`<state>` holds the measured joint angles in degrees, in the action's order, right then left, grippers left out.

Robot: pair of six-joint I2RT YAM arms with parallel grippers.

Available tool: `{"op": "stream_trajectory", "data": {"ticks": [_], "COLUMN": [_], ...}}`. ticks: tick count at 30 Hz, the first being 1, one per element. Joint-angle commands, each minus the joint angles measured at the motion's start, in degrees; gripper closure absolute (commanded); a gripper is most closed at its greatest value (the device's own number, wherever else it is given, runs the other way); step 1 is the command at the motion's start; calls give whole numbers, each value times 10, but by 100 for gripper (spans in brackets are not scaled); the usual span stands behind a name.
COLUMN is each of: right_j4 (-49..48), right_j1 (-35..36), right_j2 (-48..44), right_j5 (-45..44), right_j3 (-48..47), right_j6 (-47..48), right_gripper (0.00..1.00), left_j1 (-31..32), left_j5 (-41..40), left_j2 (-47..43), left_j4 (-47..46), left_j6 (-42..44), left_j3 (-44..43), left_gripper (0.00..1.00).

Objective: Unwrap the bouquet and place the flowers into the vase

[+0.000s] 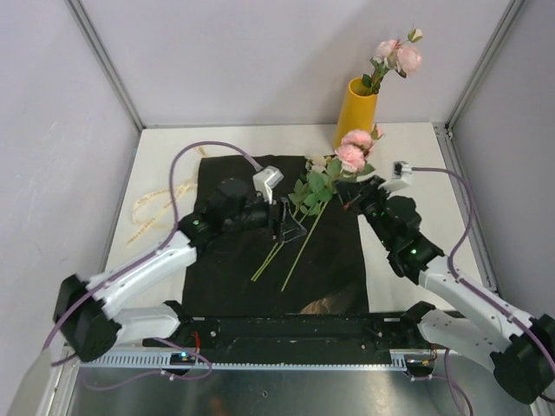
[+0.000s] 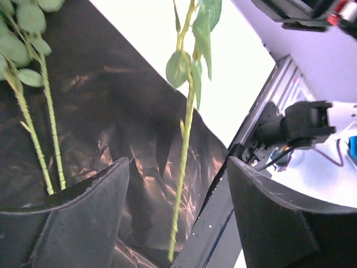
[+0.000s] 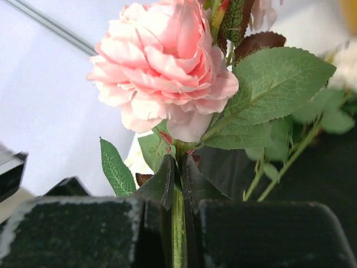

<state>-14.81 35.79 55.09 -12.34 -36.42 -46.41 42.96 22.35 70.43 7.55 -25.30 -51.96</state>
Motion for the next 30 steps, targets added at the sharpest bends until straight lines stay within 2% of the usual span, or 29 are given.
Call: {"op": "stream_trajectory", "data": {"ticks": [1, 4, 6, 11, 14, 18, 22, 30], "right_j4": [-91, -110, -115, -132, -159, -264, -357, -396], "right_j1": [-30, -51, -62, -78, -82, -95, -114, -174], "right_j2": [-57, -72, -71, -43, -14, 39, 109, 242], "right_j5": [-13, -1, 9, 18, 18, 37, 58, 61], "right_j3": [-12, -36, -62, -153, -204, -250, -311, -453], "right_j6": [119, 174, 211, 306, 369, 471, 555, 570], "right_gripper": [100, 100, 100, 100, 100, 100, 100, 100], "left_j1": [1, 0, 0, 0, 0, -1, 0, 0], "left_j5": [-58, -123, -178, -292, -348, -404, -441, -455], "left_j2": [-114, -179, -216, -294, -321, -331, -317, -342], "left_j4": [62, 114, 144, 197, 205, 205, 209, 208], "left_j6": [58, 100, 128, 200, 231, 242, 237, 235], "left_j3": [-6, -13, -17, -5, 31, 80, 80, 83], "left_gripper": [19, 4, 1, 0, 0, 0, 0, 0]}}
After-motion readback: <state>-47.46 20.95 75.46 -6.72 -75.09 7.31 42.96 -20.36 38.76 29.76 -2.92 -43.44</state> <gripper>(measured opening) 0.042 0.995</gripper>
